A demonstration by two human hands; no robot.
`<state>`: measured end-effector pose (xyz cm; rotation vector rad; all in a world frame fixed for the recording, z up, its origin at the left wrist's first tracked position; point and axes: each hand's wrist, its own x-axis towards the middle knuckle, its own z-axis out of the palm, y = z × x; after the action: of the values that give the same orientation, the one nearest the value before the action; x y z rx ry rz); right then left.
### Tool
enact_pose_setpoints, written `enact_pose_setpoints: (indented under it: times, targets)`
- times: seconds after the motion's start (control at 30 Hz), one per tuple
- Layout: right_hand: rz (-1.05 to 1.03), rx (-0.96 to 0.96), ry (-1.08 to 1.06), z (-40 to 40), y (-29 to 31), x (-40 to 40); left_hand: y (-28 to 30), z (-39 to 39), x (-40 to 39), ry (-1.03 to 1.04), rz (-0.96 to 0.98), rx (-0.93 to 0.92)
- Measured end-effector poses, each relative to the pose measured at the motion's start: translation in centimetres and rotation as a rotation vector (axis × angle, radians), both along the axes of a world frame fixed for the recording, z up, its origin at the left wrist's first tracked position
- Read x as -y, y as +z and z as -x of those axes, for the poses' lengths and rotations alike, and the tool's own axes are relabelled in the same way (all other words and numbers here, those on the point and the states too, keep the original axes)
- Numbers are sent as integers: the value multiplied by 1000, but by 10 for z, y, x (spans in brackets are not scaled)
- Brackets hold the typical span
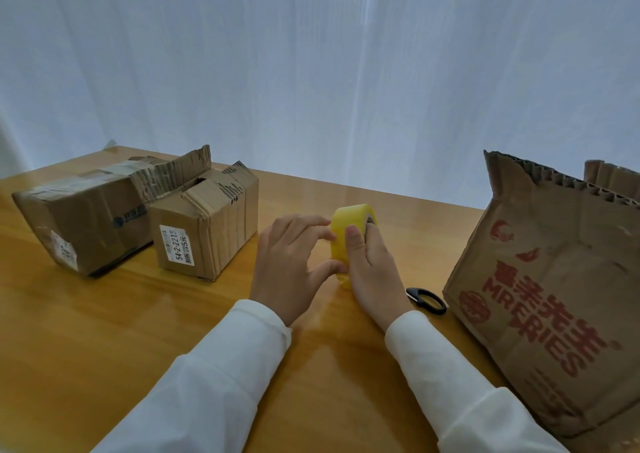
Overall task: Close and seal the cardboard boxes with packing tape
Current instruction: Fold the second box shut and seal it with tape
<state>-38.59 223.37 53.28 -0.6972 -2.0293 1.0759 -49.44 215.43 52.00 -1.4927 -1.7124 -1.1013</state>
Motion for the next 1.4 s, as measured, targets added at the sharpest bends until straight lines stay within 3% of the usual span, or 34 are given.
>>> enact_pose_setpoints:
  times: [0.23,0.43,0.53,0.63,0.8,0.97,1.1,1.2,1.27,1.4]
  targets:
    - [-72,46,26,2,-5,-1,1,6,4,-193,232,203]
    - [-265,-1,126,-7,-9,1,13,18,18,-350,484,655]
    - [-55,-130,176,-10,-4,-1,13,27,18,-472,519,858]
    - [247,-226,224,-12,6,-1,13,27,18,-533,481,940]
    - [413,-62,290,-10,6,-1,13,19,17,-240,210,789]
    - [389,141,229,-6,10,-7,14,23,24,190,143,424]
    - [496,210,260,-4,18,2,15,19,21,228,89,87]
    - [490,241,263,-6,20,4,18,14,19,232,25,-47]
    - [518,217,287,-7,20,4,19,13,20,214,7,-59]
    - [666,105,376,-10,14,-2,16,17,20,170,24,97]
